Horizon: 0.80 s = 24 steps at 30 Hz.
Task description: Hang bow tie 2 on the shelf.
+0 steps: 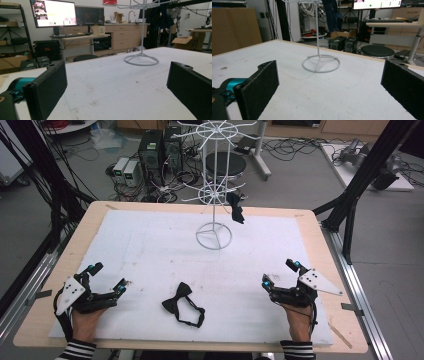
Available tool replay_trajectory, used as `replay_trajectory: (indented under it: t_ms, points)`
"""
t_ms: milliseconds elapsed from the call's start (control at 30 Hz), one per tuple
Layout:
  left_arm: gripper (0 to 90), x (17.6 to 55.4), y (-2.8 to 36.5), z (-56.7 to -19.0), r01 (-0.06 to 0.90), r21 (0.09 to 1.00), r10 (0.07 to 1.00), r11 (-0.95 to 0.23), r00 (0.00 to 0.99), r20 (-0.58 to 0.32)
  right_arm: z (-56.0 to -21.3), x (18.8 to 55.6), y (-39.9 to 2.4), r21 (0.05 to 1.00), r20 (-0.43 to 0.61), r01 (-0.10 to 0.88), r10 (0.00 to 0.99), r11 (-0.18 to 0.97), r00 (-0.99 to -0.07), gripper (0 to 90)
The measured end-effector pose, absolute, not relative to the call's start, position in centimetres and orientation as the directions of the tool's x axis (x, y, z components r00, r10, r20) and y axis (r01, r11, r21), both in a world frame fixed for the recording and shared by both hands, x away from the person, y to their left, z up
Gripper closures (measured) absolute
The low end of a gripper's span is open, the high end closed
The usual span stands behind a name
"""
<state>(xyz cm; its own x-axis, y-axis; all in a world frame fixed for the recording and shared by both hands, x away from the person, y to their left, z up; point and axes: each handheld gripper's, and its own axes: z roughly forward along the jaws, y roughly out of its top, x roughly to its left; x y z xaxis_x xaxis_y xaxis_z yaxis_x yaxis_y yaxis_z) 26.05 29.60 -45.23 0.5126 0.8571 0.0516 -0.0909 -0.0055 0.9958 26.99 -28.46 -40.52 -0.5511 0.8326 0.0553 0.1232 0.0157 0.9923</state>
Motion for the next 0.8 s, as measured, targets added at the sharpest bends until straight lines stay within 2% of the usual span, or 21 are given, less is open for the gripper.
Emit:
replay_trajectory:
  t_ms: [200,400,800]
  points:
    - [3.5,25.9,29.5,-44.7,-0.102,0.993,0.844,-0.059,0.526,0.105,-40.5,27.0,-28.4,0.993,0.053,0.115,0.828,0.014,-0.559,0.6]
    - [3.4,26.4,29.6,-43.7,-0.052,0.997,0.800,-0.061,0.595,0.080,-40.5,26.7,-28.5,0.994,0.054,0.109,0.827,0.009,-0.560,0.6]
    - [3.4,28.0,28.3,-40.6,0.010,0.985,0.694,-0.172,0.711,0.114,-40.8,26.4,-28.4,0.995,0.046,0.096,0.817,0.011,-0.575,0.6]
